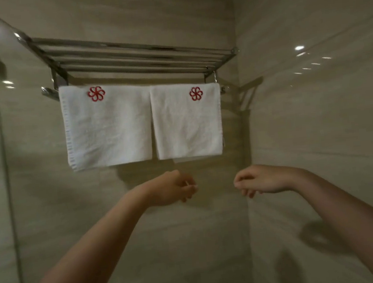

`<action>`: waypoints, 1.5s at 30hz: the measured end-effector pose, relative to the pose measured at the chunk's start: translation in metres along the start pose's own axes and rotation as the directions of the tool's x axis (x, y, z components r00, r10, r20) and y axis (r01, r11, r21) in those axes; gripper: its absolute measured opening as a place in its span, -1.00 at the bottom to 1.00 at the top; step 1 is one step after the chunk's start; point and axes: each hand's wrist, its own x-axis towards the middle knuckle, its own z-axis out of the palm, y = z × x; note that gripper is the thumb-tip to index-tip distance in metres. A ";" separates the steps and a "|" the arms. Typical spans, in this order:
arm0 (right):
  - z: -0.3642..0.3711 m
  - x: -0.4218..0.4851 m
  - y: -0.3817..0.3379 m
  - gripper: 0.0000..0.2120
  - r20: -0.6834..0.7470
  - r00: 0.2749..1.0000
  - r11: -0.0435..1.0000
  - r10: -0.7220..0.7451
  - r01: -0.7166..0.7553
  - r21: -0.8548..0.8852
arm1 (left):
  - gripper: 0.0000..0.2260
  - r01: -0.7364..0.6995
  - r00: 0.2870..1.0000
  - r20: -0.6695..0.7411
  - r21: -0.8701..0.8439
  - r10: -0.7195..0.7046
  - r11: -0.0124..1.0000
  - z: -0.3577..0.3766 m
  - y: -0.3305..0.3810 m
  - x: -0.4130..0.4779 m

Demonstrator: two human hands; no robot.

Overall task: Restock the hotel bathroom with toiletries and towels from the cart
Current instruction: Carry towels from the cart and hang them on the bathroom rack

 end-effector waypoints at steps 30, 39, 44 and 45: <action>0.116 -0.669 0.076 -0.78 -0.141 0.537 0.551 0.832 -0.829 0.098 | -0.83 -0.584 0.453 0.384 -0.554 0.805 0.593 0.295 0.460 -0.163; 0.157 -0.893 0.030 -0.73 -0.108 0.273 0.293 0.956 -0.905 0.308 | -0.90 -0.420 0.211 0.427 -0.772 0.879 0.477 0.380 0.633 -0.328; 0.182 -1.015 -0.005 -0.77 -0.172 0.054 0.139 0.984 -0.834 0.534 | -0.91 -0.250 0.029 0.468 -0.852 0.883 0.460 0.414 0.728 -0.413; 0.189 -1.038 -0.012 -0.80 -0.194 -0.005 0.113 0.981 -0.799 0.591 | -0.88 -0.230 0.006 0.479 -0.854 0.878 0.468 0.419 0.749 -0.427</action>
